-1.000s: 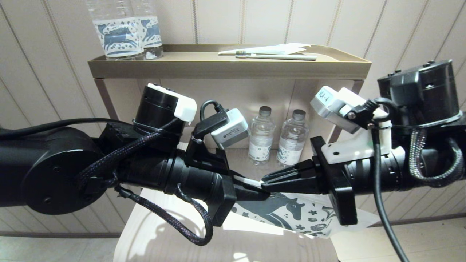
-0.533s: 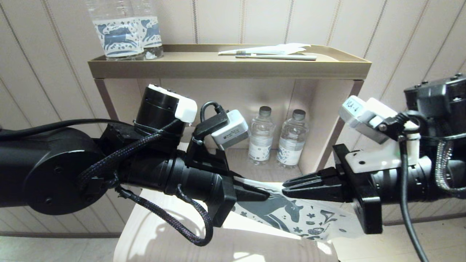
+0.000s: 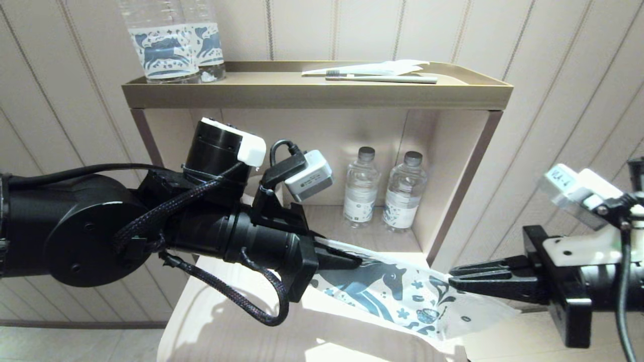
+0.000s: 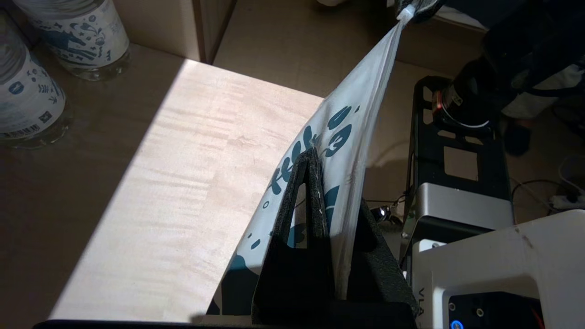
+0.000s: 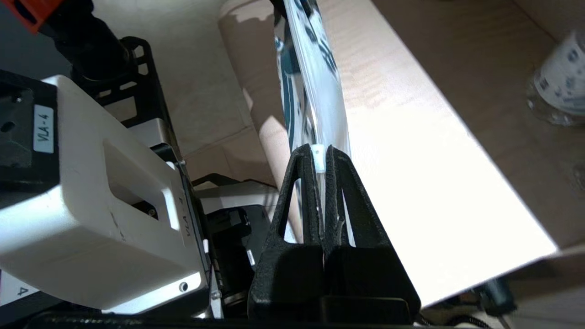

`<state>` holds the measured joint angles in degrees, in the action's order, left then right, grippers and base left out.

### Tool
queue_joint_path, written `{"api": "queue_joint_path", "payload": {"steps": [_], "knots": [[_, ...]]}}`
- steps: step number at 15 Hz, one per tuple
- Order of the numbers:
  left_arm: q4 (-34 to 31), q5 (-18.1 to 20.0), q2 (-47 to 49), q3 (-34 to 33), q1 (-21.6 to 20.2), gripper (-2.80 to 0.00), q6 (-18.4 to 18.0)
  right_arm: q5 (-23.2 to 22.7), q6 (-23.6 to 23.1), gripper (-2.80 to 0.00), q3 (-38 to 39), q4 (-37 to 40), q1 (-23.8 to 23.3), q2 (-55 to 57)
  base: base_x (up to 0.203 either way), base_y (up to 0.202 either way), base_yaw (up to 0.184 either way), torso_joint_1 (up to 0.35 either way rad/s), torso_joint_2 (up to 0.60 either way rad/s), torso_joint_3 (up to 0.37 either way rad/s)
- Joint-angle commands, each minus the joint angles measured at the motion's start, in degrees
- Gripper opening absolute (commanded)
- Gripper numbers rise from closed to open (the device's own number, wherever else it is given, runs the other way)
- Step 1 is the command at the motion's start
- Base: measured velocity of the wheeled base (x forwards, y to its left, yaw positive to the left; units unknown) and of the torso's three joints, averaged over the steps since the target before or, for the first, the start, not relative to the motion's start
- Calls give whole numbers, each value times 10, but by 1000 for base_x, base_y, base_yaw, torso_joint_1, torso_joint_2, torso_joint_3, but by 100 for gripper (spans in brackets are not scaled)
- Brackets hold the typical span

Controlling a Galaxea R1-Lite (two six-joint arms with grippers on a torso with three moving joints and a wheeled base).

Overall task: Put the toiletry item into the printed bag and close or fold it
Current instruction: Close the strorage bag and place it on the desk

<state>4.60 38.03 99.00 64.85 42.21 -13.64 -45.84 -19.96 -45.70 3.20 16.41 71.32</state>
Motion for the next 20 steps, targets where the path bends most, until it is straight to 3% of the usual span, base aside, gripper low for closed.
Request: {"api": "queue_joint_path", "payload": {"steps": [1, 9, 18, 19, 20], "knots": [[1, 2, 2, 0, -2, -280, -1, -6, -3, -280, 23, 1, -30, -33, 0, 0, 0, 0, 0, 0], [1, 0, 10, 4, -14, -280, -1, -7, -24, -280, 66, 1, -95, -61, 0, 0, 0, 0, 0, 0], [1, -1, 22, 7, -14, -280, -2, -6, -32, -280, 76, -3, -108, -52, 0, 0, 0, 0, 0, 0], [1, -1, 23, 7, -14, -280, -2, -5, -35, 0, 76, -4, -108, -52, 0, 0, 0, 0, 0, 0], [1, 0, 23, 6, -14, -280, -1, -6, -37, 0, 75, -4, -107, -52, 0, 0, 0, 0, 0, 0]]}}
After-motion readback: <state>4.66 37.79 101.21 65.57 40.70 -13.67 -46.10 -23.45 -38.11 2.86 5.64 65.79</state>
